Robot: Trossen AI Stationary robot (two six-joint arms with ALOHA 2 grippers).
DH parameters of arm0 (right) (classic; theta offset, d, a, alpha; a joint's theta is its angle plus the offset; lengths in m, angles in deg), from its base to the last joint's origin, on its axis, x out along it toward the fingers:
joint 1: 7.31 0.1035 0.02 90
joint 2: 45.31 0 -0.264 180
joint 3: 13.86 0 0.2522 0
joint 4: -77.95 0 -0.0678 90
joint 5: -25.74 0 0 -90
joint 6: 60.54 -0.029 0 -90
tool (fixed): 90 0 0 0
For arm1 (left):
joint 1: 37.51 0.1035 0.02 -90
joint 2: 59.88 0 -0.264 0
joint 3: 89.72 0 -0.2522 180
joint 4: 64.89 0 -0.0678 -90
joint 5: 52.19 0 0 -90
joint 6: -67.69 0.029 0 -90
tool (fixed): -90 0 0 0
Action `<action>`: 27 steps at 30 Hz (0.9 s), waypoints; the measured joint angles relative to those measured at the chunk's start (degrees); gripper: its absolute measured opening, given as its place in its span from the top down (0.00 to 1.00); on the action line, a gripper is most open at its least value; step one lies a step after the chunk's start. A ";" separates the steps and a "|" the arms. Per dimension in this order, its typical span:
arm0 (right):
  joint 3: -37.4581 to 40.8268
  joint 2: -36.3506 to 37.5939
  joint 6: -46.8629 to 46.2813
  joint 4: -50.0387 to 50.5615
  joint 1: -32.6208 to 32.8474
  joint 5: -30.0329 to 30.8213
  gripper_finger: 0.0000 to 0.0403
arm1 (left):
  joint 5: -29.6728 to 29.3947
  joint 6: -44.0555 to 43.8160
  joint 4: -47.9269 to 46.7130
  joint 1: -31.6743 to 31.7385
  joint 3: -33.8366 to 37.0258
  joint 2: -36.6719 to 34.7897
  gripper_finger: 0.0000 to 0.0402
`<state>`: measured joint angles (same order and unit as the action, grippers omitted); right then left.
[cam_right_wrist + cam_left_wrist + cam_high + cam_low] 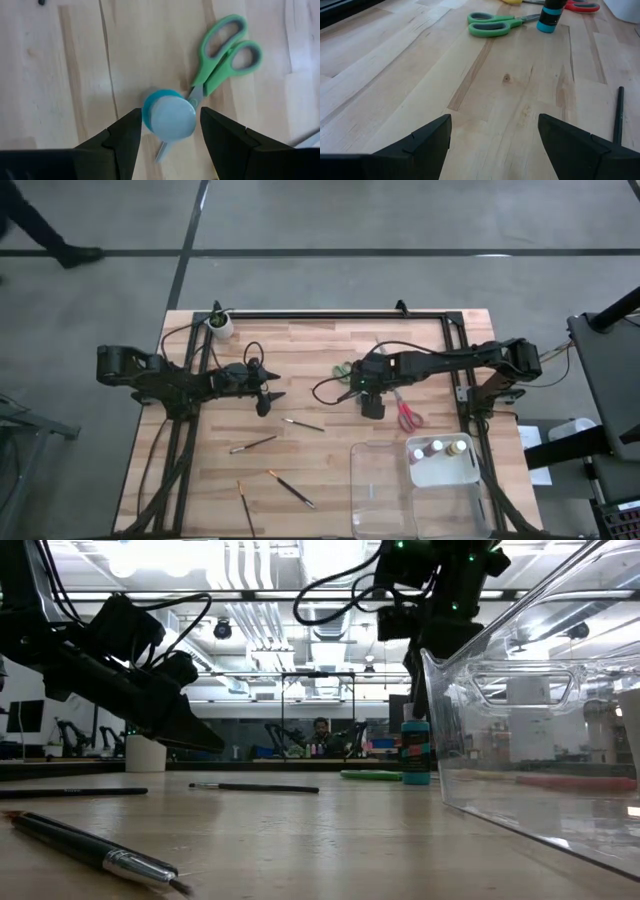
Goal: Pick & Place Paint Supplies
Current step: Put the blue paint bottle into the white bin
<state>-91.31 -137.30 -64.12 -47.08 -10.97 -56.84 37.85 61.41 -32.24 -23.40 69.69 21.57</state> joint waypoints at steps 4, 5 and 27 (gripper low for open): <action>1.05 0.48 -0.52 -1.51 0.00 0.01 0.50 | -0.01 0.00 0.00 0.00 0.00 0.00 0.24; 1.21 0.56 -0.49 -1.61 0.00 0.00 0.50 | -0.01 0.00 0.02 -0.01 0.00 0.00 0.24; 1.15 0.74 0.58 -2.50 0.00 0.02 0.51 | 0.00 0.00 0.02 0.00 0.00 0.00 0.24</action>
<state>-90.17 -136.55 -63.54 -49.58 -10.97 -56.82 37.85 61.41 -32.22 -23.40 69.69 21.57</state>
